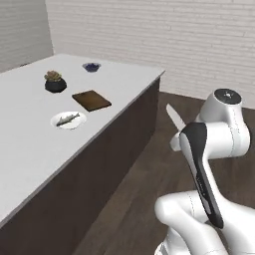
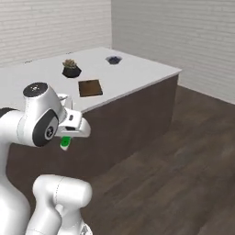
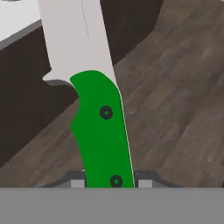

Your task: Pick up the knife from the drawer and place it on the cutting board. Then place the meat from the plate to the cutting board.

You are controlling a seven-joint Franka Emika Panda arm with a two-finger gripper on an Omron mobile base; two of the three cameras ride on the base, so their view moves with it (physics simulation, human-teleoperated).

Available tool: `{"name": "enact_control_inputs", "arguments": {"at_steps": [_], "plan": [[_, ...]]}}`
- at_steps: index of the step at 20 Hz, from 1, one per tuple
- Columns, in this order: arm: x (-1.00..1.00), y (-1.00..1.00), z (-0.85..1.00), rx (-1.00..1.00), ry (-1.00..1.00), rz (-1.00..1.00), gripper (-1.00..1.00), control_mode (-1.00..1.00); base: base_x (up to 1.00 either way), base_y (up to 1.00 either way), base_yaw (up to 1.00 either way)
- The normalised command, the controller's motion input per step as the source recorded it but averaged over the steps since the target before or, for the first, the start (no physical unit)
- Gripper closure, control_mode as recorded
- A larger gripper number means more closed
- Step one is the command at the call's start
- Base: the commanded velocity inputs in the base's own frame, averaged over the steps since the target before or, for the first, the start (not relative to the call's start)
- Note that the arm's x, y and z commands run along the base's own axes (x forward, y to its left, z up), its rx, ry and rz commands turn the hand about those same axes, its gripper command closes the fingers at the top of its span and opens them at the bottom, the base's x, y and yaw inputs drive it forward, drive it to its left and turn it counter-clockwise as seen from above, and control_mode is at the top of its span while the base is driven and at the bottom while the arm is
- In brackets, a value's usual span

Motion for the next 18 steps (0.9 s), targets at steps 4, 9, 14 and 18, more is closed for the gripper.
{"name": "enact_control_inputs", "arguments": {"at_steps": [4,9,14,18], "plan": [[0.0,0.0,0.0,0.0,0.0,0.0,1.0,1.0,0.65,-0.75,0.57],[0.0,0.0,0.0,0.0,0.0,0.0,1.0,1.0,0.58,-0.76,0.59],[0.0,0.0,0.0,0.0,0.0,0.0,1.0,1.0,0.5,-0.68,0.63],[0.0,0.0,0.0,0.0,0.0,0.0,1.0,1.0,0.41,-0.68,0.63]]}}
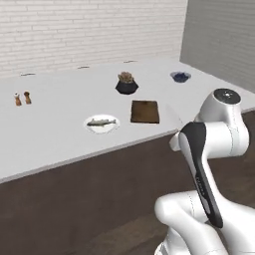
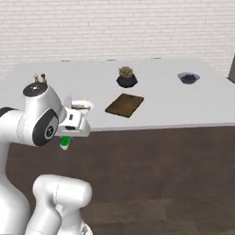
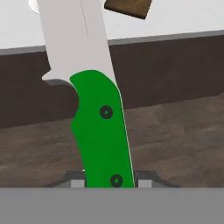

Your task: Pick up the knife from the drawer and place it on the cutting board. Then place the meat from the plate to the cutting board.

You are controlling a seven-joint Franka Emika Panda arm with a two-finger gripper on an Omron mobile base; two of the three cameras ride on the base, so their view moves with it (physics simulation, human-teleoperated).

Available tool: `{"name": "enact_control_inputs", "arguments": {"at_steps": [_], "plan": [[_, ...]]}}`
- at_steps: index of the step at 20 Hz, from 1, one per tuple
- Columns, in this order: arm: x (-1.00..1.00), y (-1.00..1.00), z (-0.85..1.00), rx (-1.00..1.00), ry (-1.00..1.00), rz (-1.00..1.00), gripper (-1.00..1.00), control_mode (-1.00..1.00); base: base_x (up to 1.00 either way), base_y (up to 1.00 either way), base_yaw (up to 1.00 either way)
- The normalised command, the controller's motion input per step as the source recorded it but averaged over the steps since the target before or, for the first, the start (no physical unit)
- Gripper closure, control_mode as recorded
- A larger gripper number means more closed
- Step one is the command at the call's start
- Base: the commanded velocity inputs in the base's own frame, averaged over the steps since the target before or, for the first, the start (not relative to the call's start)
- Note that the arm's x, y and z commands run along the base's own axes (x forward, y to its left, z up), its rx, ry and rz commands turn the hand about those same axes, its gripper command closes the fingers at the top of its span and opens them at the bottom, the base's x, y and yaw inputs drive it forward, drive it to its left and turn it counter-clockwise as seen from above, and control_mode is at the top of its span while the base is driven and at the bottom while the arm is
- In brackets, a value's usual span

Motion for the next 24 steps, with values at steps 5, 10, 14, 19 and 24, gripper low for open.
{"name": "enact_control_inputs", "arguments": {"at_steps": [5,10,14,19,24], "plan": [[0.0,0.0,0.0,0.0,0.0,0.0,1.0,1.0,0.69,-0.6,0.21],[0.0,0.0,0.0,0.0,0.0,0.0,1.0,1.0,0.78,0.0,0.0],[0.0,0.0,0.0,0.0,0.0,0.0,1.0,1.0,0.84,0.0,0.08],[0.0,0.0,0.0,0.0,0.0,0.0,1.0,1.0,0.26,-0.26,0.29],[0.0,0.0,0.0,0.0,0.0,0.0,1.0,1.0,0.36,-0.43,0.21]]}}
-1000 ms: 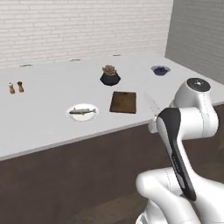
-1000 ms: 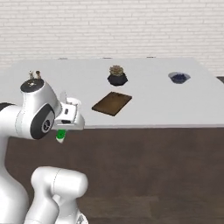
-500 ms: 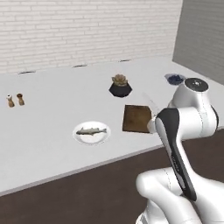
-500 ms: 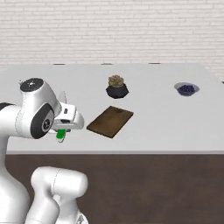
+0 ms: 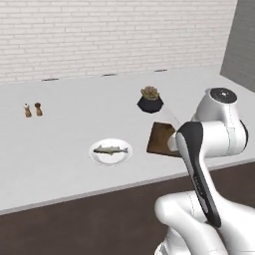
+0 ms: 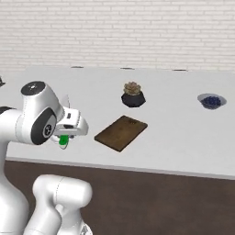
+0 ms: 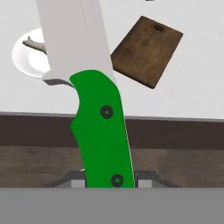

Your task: Pick up the knife from the drawer and place it on the cutting board. Then place the meat from the plate to the cutting board.

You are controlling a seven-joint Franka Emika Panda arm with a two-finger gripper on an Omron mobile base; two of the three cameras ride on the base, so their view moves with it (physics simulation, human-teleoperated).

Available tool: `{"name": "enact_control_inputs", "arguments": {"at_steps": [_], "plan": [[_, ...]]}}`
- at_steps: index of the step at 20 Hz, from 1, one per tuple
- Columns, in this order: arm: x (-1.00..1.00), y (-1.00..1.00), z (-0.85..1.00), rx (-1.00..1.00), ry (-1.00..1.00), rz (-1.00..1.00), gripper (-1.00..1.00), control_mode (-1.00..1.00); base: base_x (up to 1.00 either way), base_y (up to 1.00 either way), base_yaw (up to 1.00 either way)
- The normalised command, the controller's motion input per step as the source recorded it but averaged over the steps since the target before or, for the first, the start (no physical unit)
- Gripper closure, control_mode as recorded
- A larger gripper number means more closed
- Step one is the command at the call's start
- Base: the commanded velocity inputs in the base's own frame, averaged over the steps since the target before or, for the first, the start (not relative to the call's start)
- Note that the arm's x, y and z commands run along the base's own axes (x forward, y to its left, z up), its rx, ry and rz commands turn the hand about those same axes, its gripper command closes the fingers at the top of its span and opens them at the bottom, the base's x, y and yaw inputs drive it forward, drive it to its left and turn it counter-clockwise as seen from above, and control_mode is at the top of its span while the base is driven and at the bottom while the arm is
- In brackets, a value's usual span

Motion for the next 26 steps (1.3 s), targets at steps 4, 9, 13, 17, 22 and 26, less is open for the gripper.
{"name": "enact_control_inputs", "arguments": {"at_steps": [4,9,13,17,22,26], "plan": [[0.0,0.0,0.0,0.0,0.0,0.0,1.0,1.0,0.48,-0.59,0.1],[0.0,0.0,0.0,0.0,0.0,0.0,1.0,1.0,0.47,-0.42,0.15],[0.0,0.0,0.0,0.0,0.0,0.0,1.0,1.0,0.76,-0.03,0.05],[0.0,0.0,0.0,0.0,0.0,0.0,1.0,1.0,0.46,0.0,0.0],[0.0,0.0,0.0,0.0,0.0,0.0,1.0,1.0,-0.11,0.0,0.0],[0.0,0.0,0.0,0.0,0.0,0.0,1.0,1.0,-0.21,0.05,0.0]]}}
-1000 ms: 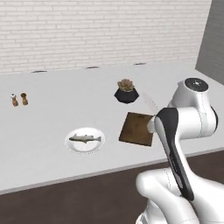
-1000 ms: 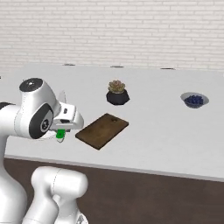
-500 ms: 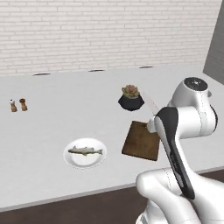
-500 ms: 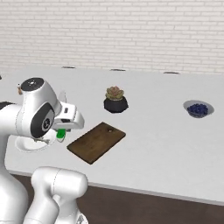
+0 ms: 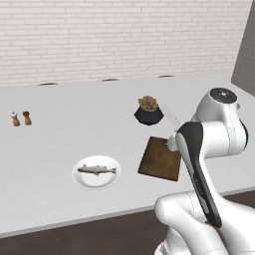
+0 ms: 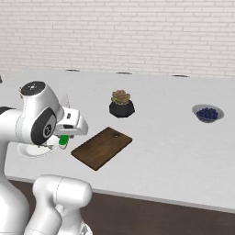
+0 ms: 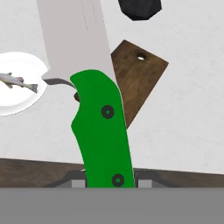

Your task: Pick up the knife from the drawer and place it on the cutting board. Then place the meat from the plate to the cutting board.

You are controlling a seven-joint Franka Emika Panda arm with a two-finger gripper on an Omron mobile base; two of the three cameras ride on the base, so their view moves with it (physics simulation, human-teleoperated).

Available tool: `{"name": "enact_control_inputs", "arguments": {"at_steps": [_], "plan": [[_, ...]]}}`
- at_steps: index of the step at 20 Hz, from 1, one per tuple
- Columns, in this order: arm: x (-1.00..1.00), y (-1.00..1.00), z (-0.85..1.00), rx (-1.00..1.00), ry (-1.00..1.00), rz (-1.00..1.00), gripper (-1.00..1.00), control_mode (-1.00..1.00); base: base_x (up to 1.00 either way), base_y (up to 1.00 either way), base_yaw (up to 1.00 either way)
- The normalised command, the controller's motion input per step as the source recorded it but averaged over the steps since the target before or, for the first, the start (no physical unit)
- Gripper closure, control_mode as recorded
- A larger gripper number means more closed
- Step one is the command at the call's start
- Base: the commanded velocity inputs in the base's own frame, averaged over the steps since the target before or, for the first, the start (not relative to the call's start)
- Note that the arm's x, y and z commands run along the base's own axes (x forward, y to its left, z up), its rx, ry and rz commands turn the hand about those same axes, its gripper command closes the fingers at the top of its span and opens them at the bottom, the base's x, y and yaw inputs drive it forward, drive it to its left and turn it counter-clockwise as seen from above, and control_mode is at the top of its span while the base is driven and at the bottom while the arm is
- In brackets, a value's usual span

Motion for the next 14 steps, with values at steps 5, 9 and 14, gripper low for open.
{"name": "enact_control_inputs", "arguments": {"at_steps": [5,9,14], "plan": [[0.0,0.0,0.0,0.0,0.0,0.0,1.0,1.0,0.0,0.25,0.0],[-0.06,0.11,-0.06,0.0,0.0,0.0,1.0,-1.0,-0.04,0.25,0.0],[0.14,-0.05,-0.18,0.0,0.14,-0.06,1.0,-1.0,0.0,0.0,0.0]]}}
